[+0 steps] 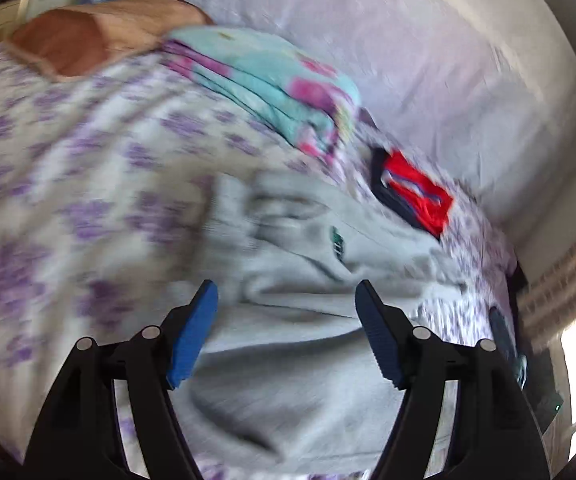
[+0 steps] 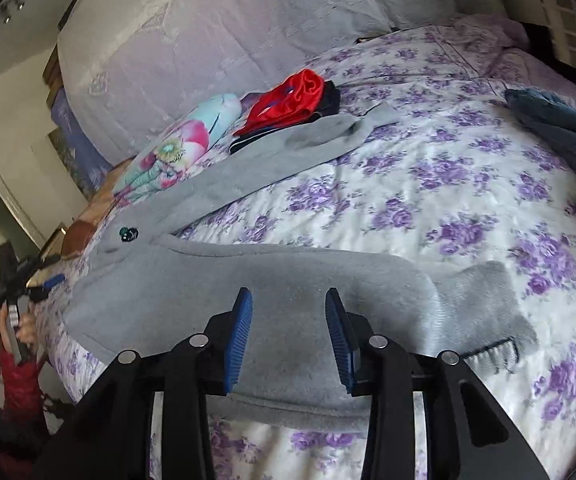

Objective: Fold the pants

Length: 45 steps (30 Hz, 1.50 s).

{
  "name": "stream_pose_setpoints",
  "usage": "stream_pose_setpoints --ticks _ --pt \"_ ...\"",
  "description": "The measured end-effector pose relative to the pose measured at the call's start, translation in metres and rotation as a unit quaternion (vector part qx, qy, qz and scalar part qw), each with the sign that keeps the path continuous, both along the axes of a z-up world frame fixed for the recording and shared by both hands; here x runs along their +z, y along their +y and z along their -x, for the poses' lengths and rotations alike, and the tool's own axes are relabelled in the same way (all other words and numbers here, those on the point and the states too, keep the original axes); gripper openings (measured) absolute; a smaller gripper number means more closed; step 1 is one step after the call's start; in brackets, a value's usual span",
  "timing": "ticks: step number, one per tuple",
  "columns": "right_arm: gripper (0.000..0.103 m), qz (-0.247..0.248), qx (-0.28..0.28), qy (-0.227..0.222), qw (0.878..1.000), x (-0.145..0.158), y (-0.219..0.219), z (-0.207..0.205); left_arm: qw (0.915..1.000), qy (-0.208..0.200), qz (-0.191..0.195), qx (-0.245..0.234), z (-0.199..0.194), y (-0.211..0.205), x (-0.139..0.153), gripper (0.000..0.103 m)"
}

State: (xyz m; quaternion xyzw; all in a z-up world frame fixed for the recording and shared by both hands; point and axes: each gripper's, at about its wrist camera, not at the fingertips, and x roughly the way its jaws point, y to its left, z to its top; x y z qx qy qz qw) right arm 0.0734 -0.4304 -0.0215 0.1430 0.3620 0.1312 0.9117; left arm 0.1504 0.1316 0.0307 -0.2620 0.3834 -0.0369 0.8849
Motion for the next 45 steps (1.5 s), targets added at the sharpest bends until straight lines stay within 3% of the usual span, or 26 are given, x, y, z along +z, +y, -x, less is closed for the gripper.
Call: stream_pose_setpoints --ticks 3,6,9,12,14,16,20,24,28,30,33,35,38,41,43,45 --pt "0.043 0.042 -0.028 -0.011 0.999 0.005 -0.001 0.002 0.9992 0.027 -0.019 -0.023 -0.042 -0.022 -0.011 0.069" --pt "0.049 0.024 -0.035 -0.001 0.999 0.006 -0.014 0.008 0.9972 0.070 0.007 -0.025 -0.088 -0.017 -0.028 0.069" --pt "0.056 0.012 -0.007 0.029 0.999 -0.009 -0.007 0.003 0.9933 0.112 0.027 -0.011 -0.132 -0.002 -0.054 0.069" --pt "0.054 0.033 -0.005 0.079 0.996 -0.036 -0.005 -0.012 0.9904 0.132 0.030 0.029 -0.166 0.026 -0.075 0.060" --pt "0.046 0.010 -0.012 0.092 0.996 -0.047 -0.016 -0.016 0.9870 0.141 0.059 0.049 -0.173 0.037 -0.078 0.056" --pt "0.042 -0.006 -0.020 0.095 0.995 -0.043 -0.022 -0.016 0.9851 0.151 0.055 0.060 -0.175 0.037 -0.073 0.055" --pt "0.048 0.014 -0.023 0.055 0.998 -0.012 -0.010 -0.025 0.9919 0.117 -0.003 0.049 -0.167 0.025 -0.048 0.058" --pt "0.054 0.031 0.050 0.020 0.998 0.016 0.044 -0.072 0.9977 0.062 -0.025 0.013 -0.145 0.007 -0.025 0.073" --pt "0.056 0.053 0.123 0.039 0.990 0.006 0.111 -0.141 0.9911 0.076 -0.109 -0.008 -0.160 -0.017 -0.035 0.075" --pt "0.056 0.041 0.156 0.073 0.984 -0.009 0.142 -0.176 0.9876 0.097 -0.123 0.005 -0.171 -0.012 -0.047 0.075" --pt "0.055 0.043 0.178 0.110 0.977 -0.029 0.179 -0.221 0.9912 0.114 -0.061 0.031 -0.187 0.013 -0.067 0.075" --pt "0.055 0.058 0.161 0.101 0.980 -0.034 0.192 -0.252 0.9932 0.102 -0.031 0.047 -0.191 0.023 -0.068 0.075" --pt "0.049 0.015 0.143 0.103 0.984 -0.034 0.185 -0.288 0.9960 0.059 -0.036 0.057 -0.193 0.028 -0.071 0.076" --pt "0.050 -0.033 0.153 0.108 0.982 -0.023 0.164 -0.285 0.9962 0.039 -0.064 0.044 -0.186 0.020 -0.068 0.081" --pt "0.050 -0.029 0.149 0.079 0.985 -0.005 0.135 -0.267 0.9977 0.025 -0.052 0.035 -0.184 0.023 -0.064 0.085" --pt "0.052 -0.024 0.105 0.053 0.993 0.011 0.094 -0.259 0.9984 0.029 -0.034 0.035 -0.185 0.025 -0.066 0.085"
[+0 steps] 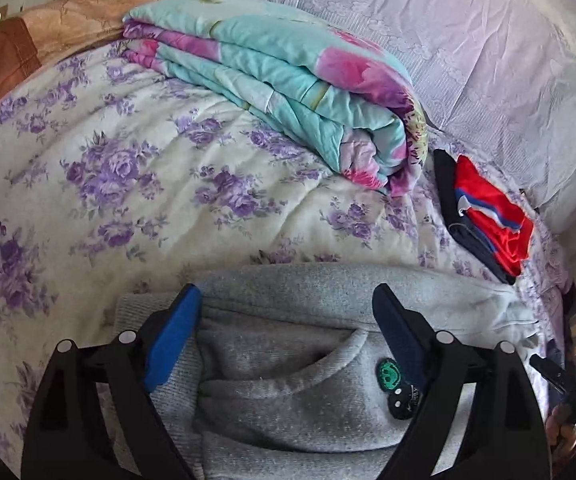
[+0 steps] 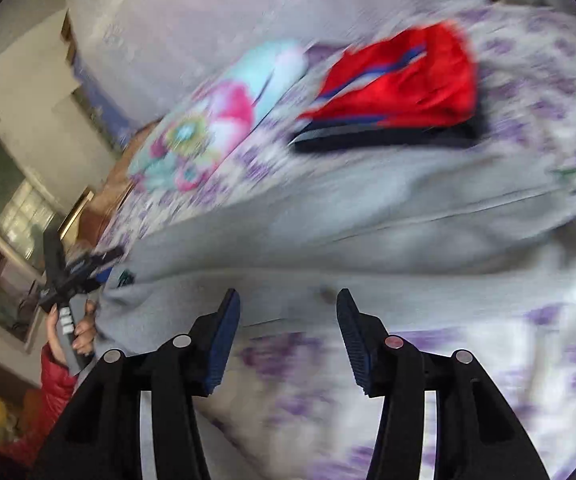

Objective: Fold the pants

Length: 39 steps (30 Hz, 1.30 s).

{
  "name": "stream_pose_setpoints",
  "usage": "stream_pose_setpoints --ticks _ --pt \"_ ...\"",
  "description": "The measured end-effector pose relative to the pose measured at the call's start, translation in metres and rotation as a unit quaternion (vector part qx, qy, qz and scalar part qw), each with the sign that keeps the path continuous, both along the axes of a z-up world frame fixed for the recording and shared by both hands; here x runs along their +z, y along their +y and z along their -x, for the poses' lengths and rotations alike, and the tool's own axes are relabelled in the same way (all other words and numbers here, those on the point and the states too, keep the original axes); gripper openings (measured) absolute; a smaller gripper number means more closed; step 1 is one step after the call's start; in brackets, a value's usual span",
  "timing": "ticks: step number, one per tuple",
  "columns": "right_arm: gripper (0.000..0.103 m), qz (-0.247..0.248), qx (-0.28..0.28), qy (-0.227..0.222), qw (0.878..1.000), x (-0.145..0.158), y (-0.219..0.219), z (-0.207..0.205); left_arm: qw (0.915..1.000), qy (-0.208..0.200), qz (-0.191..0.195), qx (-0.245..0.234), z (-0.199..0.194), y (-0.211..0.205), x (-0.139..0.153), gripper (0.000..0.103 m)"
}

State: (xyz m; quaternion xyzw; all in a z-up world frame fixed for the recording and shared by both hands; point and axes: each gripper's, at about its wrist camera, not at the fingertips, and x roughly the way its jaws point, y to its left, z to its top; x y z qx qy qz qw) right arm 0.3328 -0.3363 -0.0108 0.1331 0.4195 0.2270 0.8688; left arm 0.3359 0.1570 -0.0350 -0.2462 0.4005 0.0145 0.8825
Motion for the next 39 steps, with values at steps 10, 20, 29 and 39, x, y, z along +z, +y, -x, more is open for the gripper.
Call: stream_pose_setpoints --ticks 10,20,29,39 --pt "0.052 -0.071 -0.189 0.059 0.978 -0.031 -0.164 -0.013 1.0000 0.000 -0.004 0.001 -0.002 -0.004 -0.002 0.087" --pt "0.009 -0.042 -0.171 0.043 0.983 -0.038 -0.126 -0.051 0.9999 -0.010 0.011 0.000 -0.001 0.001 -0.002 0.090" --pt "0.033 0.040 -0.135 0.102 0.985 -0.018 -0.143 0.043 0.9999 -0.007 0.008 -0.011 -0.003 -0.003 -0.001 0.091" --pt "0.032 0.097 -0.112 0.001 0.989 0.006 -0.109 0.064 0.9999 -0.013 -0.003 -0.010 0.001 -0.006 0.001 0.091"
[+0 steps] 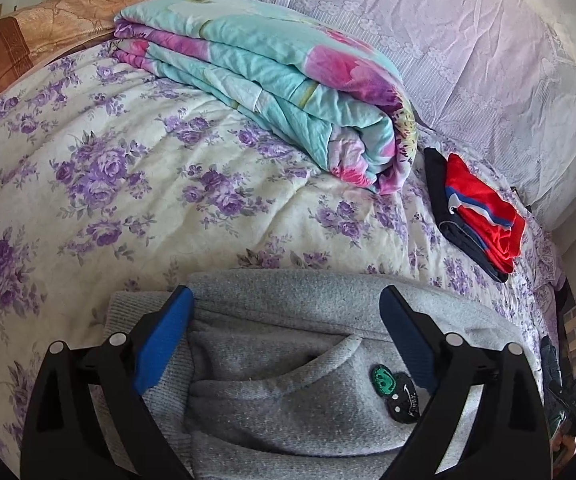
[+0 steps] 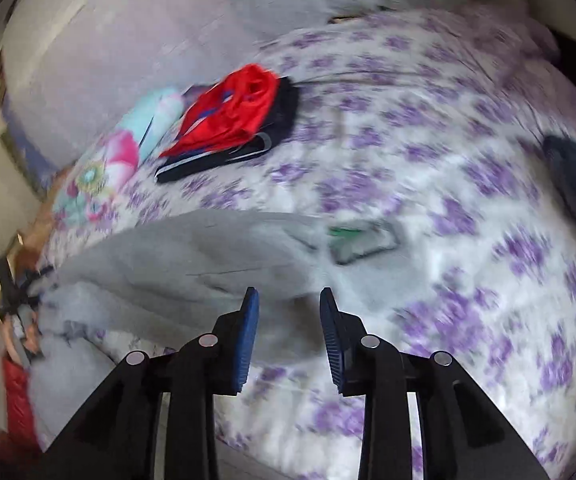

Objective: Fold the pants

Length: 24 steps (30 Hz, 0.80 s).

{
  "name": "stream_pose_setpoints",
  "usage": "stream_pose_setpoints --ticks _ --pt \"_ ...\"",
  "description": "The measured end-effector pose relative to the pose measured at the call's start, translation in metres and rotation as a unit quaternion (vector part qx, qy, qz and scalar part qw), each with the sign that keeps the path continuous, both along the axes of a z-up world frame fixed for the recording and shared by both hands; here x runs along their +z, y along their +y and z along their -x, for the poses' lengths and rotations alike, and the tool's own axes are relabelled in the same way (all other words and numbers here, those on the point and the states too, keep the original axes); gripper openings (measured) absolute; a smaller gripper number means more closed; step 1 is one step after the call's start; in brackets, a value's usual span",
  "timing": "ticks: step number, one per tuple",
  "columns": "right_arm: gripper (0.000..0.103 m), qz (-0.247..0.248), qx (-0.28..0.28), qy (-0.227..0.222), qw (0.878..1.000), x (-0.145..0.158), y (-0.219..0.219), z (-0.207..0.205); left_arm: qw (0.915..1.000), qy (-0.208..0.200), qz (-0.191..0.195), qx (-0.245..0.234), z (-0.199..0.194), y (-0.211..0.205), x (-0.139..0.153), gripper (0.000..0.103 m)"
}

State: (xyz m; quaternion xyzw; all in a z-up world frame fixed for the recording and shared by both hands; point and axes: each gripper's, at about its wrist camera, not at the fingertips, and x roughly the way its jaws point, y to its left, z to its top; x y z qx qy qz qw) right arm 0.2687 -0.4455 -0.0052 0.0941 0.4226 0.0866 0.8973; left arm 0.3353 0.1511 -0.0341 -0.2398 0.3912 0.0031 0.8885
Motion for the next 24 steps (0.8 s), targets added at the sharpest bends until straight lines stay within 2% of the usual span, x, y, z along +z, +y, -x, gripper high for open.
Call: stream_pose_setpoints --ticks 2,6,8,9,12,13,15,16,19,22,24 --pt "0.032 0.076 0.047 -0.013 0.996 -0.004 0.041 -0.012 1.0000 -0.003 0.001 0.000 0.002 0.000 0.001 0.091" --pt "0.033 0.182 0.086 -0.030 0.979 -0.018 0.094 -0.044 0.9999 -0.005 0.013 -0.001 0.002 0.003 0.000 0.091" --pt "0.030 0.216 0.084 -0.004 0.973 -0.031 0.102 -0.066 0.9999 -0.003 0.012 -0.002 0.000 0.003 0.000 0.091" --pt "0.028 0.227 0.082 0.022 0.970 -0.043 0.102 -0.084 1.0000 -0.003 0.009 -0.002 -0.001 0.002 0.000 0.091" --pt "0.027 0.203 0.051 0.031 0.977 -0.047 0.090 -0.125 1.0000 -0.002 -0.006 -0.003 -0.005 0.000 0.000 0.091" --pt "0.030 0.193 0.037 0.032 0.980 -0.045 0.086 -0.138 0.9999 -0.004 -0.014 -0.001 -0.007 0.000 0.001 0.091" --pt "0.030 0.195 0.008 0.038 0.980 -0.049 0.079 -0.156 0.9990 -0.003 -0.039 0.020 -0.008 0.002 0.003 0.092" --pt "0.030 0.196 0.005 0.044 0.980 -0.056 0.077 -0.161 0.9993 0.001 -0.031 0.023 -0.009 0.006 0.001 0.092" --pt "0.030 0.169 0.001 0.013 0.986 -0.045 0.075 -0.150 0.9996 0.001 0.014 0.026 -0.008 0.018 -0.002 0.092" --pt "0.031 0.097 0.048 -0.031 0.994 -0.021 0.094 -0.113 0.9992 0.001 0.033 0.023 -0.005 0.021 0.000 0.092" --pt "0.031 0.084 0.111 -0.032 0.990 -0.015 0.128 -0.097 0.9995 0.001 0.029 0.010 -0.001 0.015 0.003 0.092"
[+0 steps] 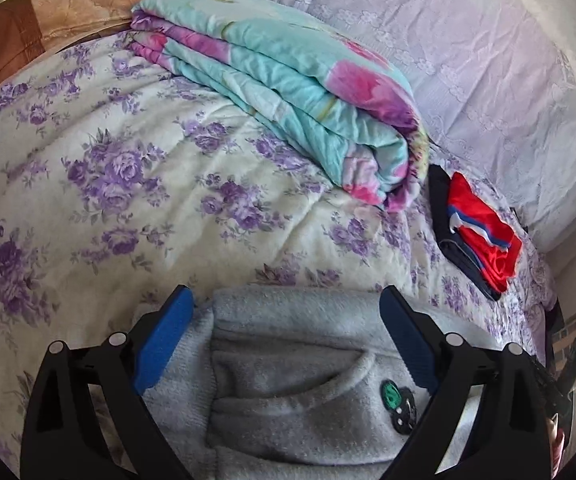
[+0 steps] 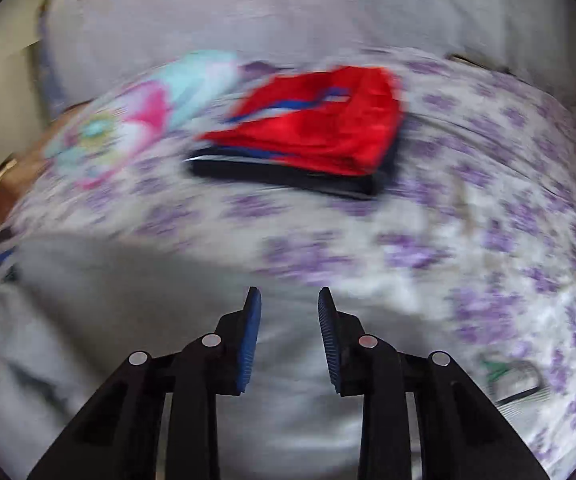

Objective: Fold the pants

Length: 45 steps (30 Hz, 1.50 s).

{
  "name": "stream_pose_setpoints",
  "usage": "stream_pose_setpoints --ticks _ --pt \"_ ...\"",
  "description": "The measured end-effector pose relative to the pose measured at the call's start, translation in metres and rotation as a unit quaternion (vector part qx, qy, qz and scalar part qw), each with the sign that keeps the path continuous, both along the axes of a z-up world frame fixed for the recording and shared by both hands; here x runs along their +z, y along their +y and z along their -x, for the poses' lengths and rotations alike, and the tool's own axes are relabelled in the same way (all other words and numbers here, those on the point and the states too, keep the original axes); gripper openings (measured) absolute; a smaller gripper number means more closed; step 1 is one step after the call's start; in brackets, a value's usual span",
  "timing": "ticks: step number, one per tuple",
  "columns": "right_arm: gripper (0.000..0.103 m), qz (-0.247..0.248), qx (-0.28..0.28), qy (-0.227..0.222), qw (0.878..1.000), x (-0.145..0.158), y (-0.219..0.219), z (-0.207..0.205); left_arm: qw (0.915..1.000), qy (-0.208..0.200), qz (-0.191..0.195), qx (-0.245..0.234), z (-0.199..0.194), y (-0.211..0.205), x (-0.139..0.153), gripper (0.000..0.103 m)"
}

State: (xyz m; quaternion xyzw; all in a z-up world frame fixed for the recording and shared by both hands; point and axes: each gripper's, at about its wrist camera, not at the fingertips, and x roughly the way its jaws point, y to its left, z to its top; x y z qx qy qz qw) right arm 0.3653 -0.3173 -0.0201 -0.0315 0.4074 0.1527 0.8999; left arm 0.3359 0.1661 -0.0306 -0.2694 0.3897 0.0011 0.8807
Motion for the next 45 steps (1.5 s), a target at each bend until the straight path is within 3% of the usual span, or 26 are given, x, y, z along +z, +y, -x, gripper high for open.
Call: stream_pose_setpoints --ticks 3,5,7,9,11,13,16,21,25,27,31,35,38,40,45 --pt "0.032 -0.004 0.089 0.038 0.995 -0.010 0.059 0.004 0.9991 -0.006 -0.031 -0.030 0.006 -0.017 0.007 0.092" --pt "0.032 0.033 0.105 0.069 0.991 -0.032 0.096 -0.012 0.9981 -0.001 -0.043 -0.043 0.007 -0.025 0.006 0.092" --pt "0.030 0.056 0.092 0.063 0.992 -0.047 0.113 -0.033 0.9976 0.014 -0.052 -0.045 0.001 -0.026 0.000 0.092" --pt "0.016 0.050 0.051 0.046 0.996 -0.041 0.112 -0.061 0.9983 0.016 -0.034 -0.045 -0.002 -0.020 -0.004 0.092" --pt "0.021 0.026 0.007 0.028 0.999 -0.025 0.102 -0.069 0.9989 0.011 -0.017 -0.043 -0.002 -0.014 -0.004 0.092" --pt "0.021 -0.014 0.018 0.024 0.999 -0.009 0.096 -0.055 0.9989 0.011 -0.010 -0.044 -0.001 -0.013 -0.004 0.092" --pt "0.026 -0.059 0.070 0.025 0.995 0.010 0.089 0.003 0.9989 0.014 -0.011 -0.044 -0.002 -0.014 -0.004 0.093" --pt "0.030 -0.083 0.156 0.093 0.980 -0.007 0.104 0.078 0.9985 0.016 -0.029 -0.043 -0.002 -0.020 -0.003 0.094" --pt "0.032 -0.052 0.187 0.117 0.974 -0.023 0.147 0.081 0.9985 0.013 -0.033 -0.042 0.000 -0.021 -0.004 0.094" --pt "0.032 -0.060 0.201 0.161 0.965 -0.033 0.170 0.073 0.9988 0.009 -0.025 -0.042 0.001 -0.019 -0.004 0.094" --pt "0.032 -0.040 0.192 0.138 0.971 -0.037 0.190 0.072 0.9991 0.009 0.001 -0.041 0.001 -0.011 -0.004 0.094" --pt "0.033 -0.097 0.163 0.159 0.969 -0.043 0.180 0.067 0.9991 0.009 0.008 -0.041 0.001 -0.009 -0.003 0.094" --pt "0.035 -0.128 0.184 0.179 0.958 -0.040 0.172 0.081 0.9989 0.009 0.023 -0.039 0.001 -0.006 -0.003 0.094" --pt "0.046 -0.129 0.191 0.174 0.957 -0.041 0.165 0.088 0.9987 0.009 0.034 -0.038 0.002 -0.004 -0.003 0.094" --pt "0.051 -0.177 0.176 0.202 0.947 -0.046 0.153 0.081 0.9989 0.009 0.024 -0.040 0.002 -0.005 -0.003 0.094"
